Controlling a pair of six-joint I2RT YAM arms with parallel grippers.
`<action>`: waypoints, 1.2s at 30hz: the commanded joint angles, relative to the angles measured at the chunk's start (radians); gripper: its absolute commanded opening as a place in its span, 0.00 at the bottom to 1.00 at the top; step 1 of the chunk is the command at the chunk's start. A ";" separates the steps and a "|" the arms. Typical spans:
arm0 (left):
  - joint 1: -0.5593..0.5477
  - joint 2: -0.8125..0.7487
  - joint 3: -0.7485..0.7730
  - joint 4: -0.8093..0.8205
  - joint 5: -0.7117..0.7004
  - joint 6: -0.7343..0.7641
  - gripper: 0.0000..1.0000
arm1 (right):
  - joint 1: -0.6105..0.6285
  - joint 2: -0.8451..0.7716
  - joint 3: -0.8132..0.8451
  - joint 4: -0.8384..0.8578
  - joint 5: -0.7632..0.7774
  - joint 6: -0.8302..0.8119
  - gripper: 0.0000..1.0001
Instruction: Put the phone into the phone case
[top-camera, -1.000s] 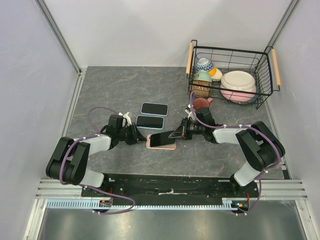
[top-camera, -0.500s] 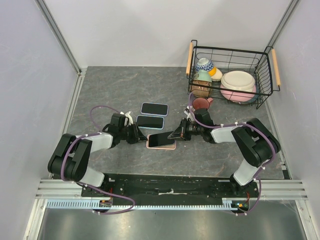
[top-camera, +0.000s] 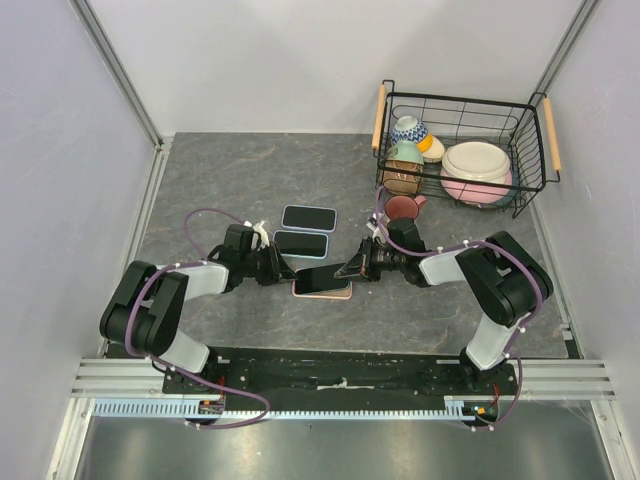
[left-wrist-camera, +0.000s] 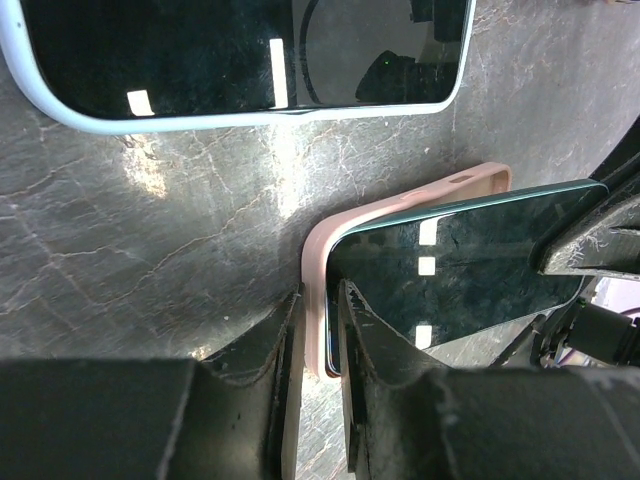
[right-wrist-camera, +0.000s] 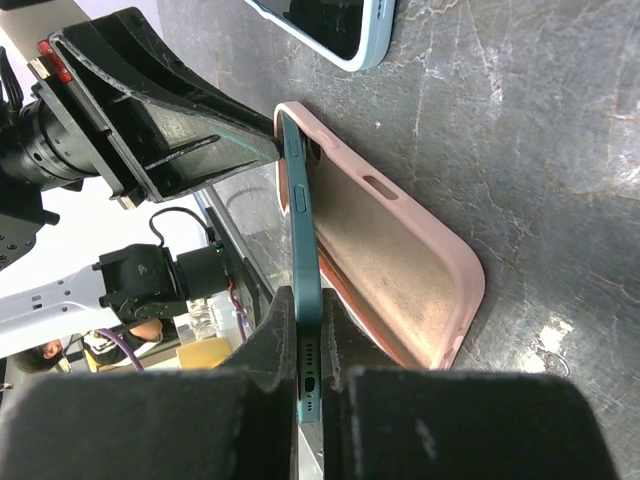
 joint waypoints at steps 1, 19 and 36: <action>-0.033 0.037 0.027 0.031 0.015 0.029 0.26 | 0.049 0.060 0.004 -0.025 0.051 -0.012 0.00; -0.037 -0.073 0.053 -0.113 -0.096 0.063 0.31 | 0.101 0.118 0.019 -0.087 0.116 -0.078 0.00; -0.069 -0.342 0.172 -0.334 -0.176 0.090 0.38 | 0.109 0.147 0.060 -0.216 0.172 -0.179 0.00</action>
